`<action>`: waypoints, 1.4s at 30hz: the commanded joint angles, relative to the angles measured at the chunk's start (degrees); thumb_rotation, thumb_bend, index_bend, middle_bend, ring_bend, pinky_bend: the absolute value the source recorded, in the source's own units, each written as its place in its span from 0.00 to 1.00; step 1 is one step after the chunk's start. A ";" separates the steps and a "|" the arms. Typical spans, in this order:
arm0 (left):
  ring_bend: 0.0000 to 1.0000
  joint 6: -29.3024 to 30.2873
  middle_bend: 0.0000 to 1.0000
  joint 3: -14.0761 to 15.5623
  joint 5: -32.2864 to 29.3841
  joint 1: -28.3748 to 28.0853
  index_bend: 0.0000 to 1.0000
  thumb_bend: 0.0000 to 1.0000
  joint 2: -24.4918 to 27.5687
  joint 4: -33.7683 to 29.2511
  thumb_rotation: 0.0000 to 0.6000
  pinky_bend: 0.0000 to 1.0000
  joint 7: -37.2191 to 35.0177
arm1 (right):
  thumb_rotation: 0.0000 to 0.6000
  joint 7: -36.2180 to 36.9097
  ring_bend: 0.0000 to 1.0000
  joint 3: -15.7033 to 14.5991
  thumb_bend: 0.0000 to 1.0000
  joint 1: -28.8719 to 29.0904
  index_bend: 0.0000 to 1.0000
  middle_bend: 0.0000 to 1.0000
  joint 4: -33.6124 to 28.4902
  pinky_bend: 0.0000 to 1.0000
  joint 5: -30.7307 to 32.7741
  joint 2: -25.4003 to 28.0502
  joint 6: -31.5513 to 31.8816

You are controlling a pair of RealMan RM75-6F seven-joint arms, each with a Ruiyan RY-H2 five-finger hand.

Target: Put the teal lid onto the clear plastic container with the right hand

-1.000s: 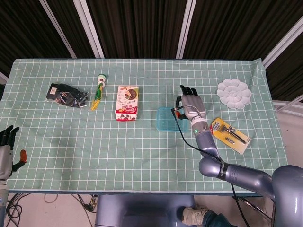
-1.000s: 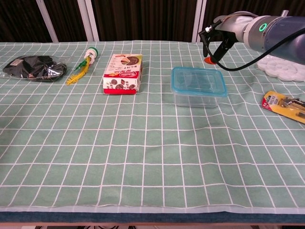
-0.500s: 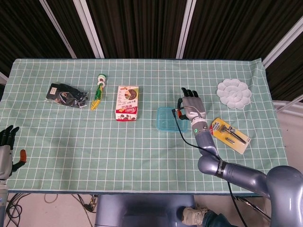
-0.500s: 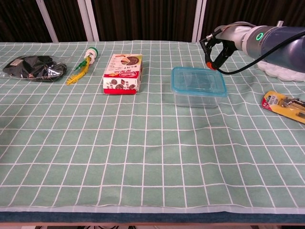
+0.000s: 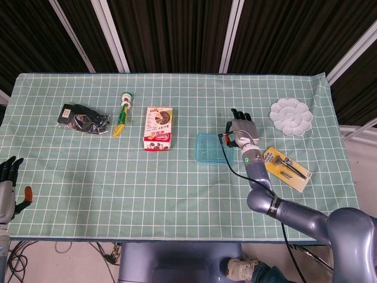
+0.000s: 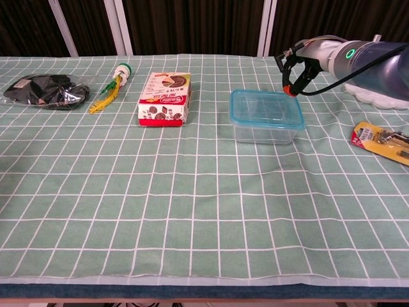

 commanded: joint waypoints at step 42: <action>0.00 0.07 0.00 -0.04 -0.36 -0.18 0.09 0.54 0.29 -0.16 1.00 0.00 -0.41 | 1.00 -3.31 0.00 -3.06 0.48 -0.06 0.58 0.04 2.04 0.00 0.10 -4.03 -3.89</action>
